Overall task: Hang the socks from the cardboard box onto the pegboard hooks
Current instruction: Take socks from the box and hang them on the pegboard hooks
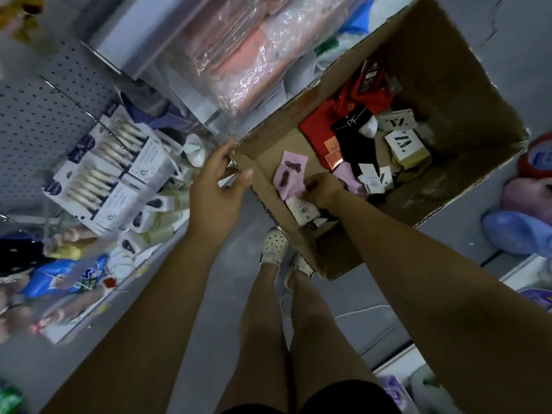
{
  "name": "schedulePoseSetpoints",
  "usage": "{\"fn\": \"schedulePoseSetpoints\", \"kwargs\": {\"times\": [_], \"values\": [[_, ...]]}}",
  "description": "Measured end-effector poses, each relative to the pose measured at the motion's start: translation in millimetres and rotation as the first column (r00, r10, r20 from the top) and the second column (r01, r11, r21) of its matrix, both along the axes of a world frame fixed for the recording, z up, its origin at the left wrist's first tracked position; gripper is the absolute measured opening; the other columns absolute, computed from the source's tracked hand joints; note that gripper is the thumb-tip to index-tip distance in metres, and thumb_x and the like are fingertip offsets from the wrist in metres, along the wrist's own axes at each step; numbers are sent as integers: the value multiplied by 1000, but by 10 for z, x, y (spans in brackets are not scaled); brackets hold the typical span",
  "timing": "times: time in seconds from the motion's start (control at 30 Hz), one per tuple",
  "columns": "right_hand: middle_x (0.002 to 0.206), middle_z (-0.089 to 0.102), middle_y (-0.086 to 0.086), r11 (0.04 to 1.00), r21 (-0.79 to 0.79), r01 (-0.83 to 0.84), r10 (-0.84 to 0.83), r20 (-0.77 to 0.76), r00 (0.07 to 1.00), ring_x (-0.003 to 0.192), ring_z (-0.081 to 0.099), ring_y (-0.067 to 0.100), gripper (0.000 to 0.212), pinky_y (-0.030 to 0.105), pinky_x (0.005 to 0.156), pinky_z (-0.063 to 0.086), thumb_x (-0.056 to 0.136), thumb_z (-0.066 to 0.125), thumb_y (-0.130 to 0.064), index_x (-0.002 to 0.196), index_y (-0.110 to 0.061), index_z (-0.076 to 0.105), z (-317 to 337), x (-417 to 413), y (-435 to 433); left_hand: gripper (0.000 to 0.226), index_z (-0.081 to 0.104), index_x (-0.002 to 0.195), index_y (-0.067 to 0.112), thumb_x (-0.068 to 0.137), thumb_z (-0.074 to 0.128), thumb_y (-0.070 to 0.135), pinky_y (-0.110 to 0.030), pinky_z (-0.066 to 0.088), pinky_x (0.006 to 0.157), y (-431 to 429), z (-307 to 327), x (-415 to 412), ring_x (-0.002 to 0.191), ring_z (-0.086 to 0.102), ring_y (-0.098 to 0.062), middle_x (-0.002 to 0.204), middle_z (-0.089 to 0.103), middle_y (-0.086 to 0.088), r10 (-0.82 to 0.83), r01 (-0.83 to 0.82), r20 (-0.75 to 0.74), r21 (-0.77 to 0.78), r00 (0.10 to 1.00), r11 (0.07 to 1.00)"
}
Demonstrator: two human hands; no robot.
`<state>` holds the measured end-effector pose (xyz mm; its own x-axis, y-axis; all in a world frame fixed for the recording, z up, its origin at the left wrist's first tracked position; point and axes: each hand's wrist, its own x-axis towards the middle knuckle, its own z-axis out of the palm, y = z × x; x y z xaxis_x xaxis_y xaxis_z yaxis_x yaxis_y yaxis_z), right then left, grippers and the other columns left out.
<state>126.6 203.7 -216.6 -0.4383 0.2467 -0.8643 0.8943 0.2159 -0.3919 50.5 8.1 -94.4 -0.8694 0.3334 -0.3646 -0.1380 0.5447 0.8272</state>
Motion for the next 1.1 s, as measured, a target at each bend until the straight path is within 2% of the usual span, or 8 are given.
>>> {"fn": "schedulePoseSetpoints", "kwargs": {"times": [0.13,0.23,0.37,0.47,0.53,0.67,0.83,1.1], "values": [[116,71,7,953,-161,256,-272,-91,958,110,69,26,36,39,93,56,91,73,-22,120,-2,64,408,55,130,63,46,147,14,92,75,22,-31,43,111,136,111,74,130,52,-8,139,53,9,69,-76,-82,-90,994,993],[111,73,20,703,-441,558,-639,-46,768,99,74,29,28,44,86,61,90,73,-9,113,3,63,898,175,158,52,58,122,15,84,76,46,-31,43,102,286,271,243,123,48,-19,126,47,4,115,-155,-265,-138,957,978],[106,72,18,440,-677,590,-790,21,613,93,74,22,12,31,78,62,92,66,-4,102,0,60,1311,251,154,58,73,82,20,80,53,74,-43,38,107,441,314,412,130,31,-19,137,41,6,-129,71,-149,-340,980,938],[105,72,21,444,-687,575,-785,11,619,96,74,25,6,30,76,62,92,66,-2,92,-3,60,1374,251,236,56,79,86,16,83,55,67,-55,35,111,483,267,426,141,20,-19,157,34,6,-176,125,-111,-362,978,924],[101,72,19,604,-605,519,-702,-95,706,94,74,25,11,29,77,62,91,68,-3,99,1,62,1337,265,396,48,78,84,15,86,59,59,-58,31,113,507,270,396,145,18,-25,160,32,3,-148,86,-160,-339,976,937],[100,72,5,989,-30,142,-144,-273,951,92,69,12,33,11,73,53,86,78,-17,114,-4,65,1035,178,930,39,73,77,12,87,69,50,-55,37,111,463,182,332,147,19,-33,163,23,-10,-32,-66,-273,-344,961,936],[116,67,3,826,112,-553,561,-61,826,111,62,22,39,32,93,49,85,77,-33,118,-14,68,368,-22,1150,34,55,70,12,92,74,29,-5,42,87,392,85,329,133,39,9,158,29,-5,95,-121,-137,-200,986,972],[133,59,7,713,154,-684,686,49,726,127,51,31,62,45,106,46,75,84,-42,130,-25,61,-170,-23,1057,34,51,70,11,93,74,22,0,39,64,390,41,304,101,58,-16,135,52,-15,136,-157,-141,-148,981,977]]}}
